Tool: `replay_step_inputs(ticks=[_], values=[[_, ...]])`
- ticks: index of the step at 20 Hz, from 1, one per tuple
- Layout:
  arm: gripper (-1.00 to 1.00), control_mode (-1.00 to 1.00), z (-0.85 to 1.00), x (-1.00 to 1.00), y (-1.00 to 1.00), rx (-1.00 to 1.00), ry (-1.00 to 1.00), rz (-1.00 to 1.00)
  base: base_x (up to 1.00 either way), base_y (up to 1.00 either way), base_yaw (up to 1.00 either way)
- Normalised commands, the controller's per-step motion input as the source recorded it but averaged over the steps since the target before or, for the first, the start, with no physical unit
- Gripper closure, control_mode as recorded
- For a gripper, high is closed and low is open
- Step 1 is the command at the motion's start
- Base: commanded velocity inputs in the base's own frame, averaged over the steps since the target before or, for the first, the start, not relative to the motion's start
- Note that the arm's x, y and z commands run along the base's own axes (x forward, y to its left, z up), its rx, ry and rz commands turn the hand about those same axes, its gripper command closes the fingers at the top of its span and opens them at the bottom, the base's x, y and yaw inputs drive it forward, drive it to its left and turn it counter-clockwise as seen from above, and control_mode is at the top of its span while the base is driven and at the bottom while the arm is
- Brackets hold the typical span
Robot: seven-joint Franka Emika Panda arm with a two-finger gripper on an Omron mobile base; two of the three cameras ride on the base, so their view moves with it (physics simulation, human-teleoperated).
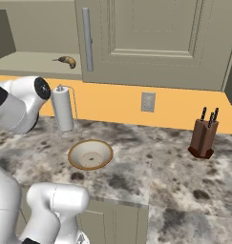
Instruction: Open the cabinet. Pick the banana and apple from the cabinet and place them into the bowl. Then close the cabinet.
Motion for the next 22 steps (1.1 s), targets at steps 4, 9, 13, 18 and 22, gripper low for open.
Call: replay_step_inputs(ticks=[4,9,13,18,22], values=[[-1.0,-1.0,-0.29,0.0,0.4,-0.02,0.0,0.0,0.0,0.0,0.0],[-1.0,-1.0,-0.37,0.1,1.0,-0.22,0.0,-0.04,0.0,0.0,0.0],[-1.0,-1.0,-0.08,0.12,0.53,-0.11,-0.02,-0.07,0.0,0.0,0.0],[-1.0,-1.0,0.23,-0.34,-0.57,0.02,-0.29,-0.02,0.0,0.0,0.0],[-1.0,-1.0,0.11,-0.56,-0.86,-0.02,-0.44,-0.08,0.0,0.0,0.0]])
